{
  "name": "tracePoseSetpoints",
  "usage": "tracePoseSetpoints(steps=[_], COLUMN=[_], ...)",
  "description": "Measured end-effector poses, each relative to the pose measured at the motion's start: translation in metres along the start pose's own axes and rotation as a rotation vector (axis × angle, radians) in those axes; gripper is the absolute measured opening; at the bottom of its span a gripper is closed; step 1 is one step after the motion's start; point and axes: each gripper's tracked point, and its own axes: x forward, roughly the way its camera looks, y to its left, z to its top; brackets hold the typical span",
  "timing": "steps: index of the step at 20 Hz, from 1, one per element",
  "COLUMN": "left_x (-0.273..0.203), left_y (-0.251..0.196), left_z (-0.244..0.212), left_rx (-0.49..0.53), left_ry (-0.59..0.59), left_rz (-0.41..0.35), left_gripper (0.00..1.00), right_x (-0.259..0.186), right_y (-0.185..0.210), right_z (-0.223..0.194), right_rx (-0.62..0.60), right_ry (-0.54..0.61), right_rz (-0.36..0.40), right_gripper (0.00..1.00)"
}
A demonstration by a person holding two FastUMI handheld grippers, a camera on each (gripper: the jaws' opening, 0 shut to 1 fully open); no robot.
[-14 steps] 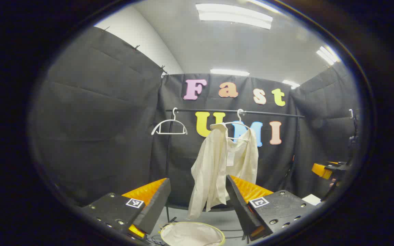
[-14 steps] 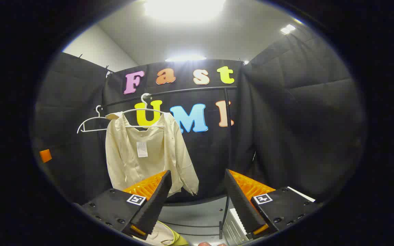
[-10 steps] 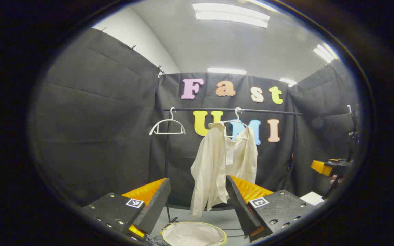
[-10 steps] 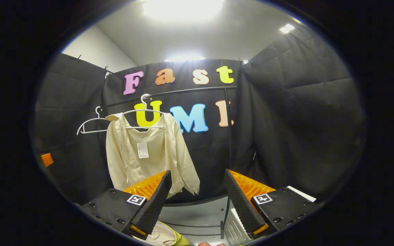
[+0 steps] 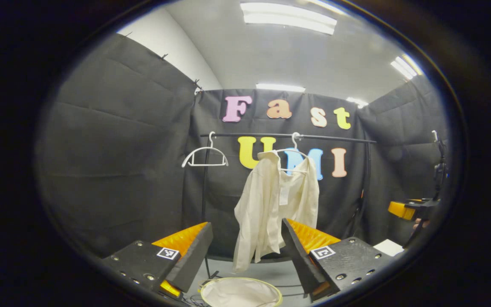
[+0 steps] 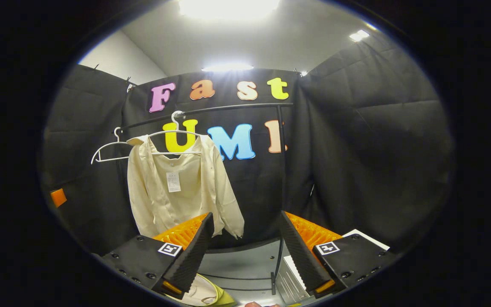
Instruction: Grasp the clothes on the hanger with both hands and then place them into the laundry hamper below.
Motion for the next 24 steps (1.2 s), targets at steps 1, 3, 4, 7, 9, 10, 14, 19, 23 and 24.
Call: tracePoseSetpoints(steps=[1, 3, 4, 7, 9, 10, 14, 19, 23, 24], left_x=[0.002, 0.006, 0.008, 0.014, 0.016, 0.018, 0.018, 0.035, 0.074, 0.085], left_y=[0.000, -0.001, 0.000, -0.004, -0.005, -0.007, -0.007, -0.014, -0.031, -0.036], left_z=[-0.002, -0.002, -0.003, -0.008, -0.008, -0.006, -0.003, 0.005, 0.016, 0.020], left_rx=[-0.003, -0.002, -0.002, -0.006, -0.013, -0.018, -0.031, -0.020, 0.001, 0.004], left_ry=[-0.001, -0.003, -0.002, 0.010, 0.013, 0.015, 0.020, 0.016, 0.014, 0.012], left_rz=[-0.003, -0.003, -0.005, -0.018, -0.024, -0.029, -0.035, -0.050, -0.046, -0.041], left_gripper=[0.95, 0.94, 0.95, 0.94, 0.94, 0.95, 0.95, 0.94, 0.94, 0.94], right_x=[-0.001, -0.003, -0.002, 0.000, 0.003, 0.005, 0.018, 0.046, 0.082, 0.095], right_y=[-0.001, -0.005, -0.006, -0.007, -0.004, -0.002, 0.006, 0.028, 0.042, 0.045], right_z=[0.001, 0.002, 0.001, 0.002, 0.004, 0.005, 0.014, 0.032, 0.043, 0.045], right_rx=[0.000, -0.002, -0.005, -0.011, -0.006, -0.001, -0.003, 0.013, 0.003, 0.005], right_ry=[0.002, 0.006, 0.010, 0.020, 0.026, 0.025, 0.027, 0.014, -0.013, -0.018], right_rz=[-0.007, -0.020, -0.028, -0.034, -0.036, -0.034, -0.020, 0.028, 0.076, 0.088], right_gripper=[0.98, 0.98, 0.98, 0.98, 0.98, 0.98, 0.98, 0.98, 0.98, 0.98])
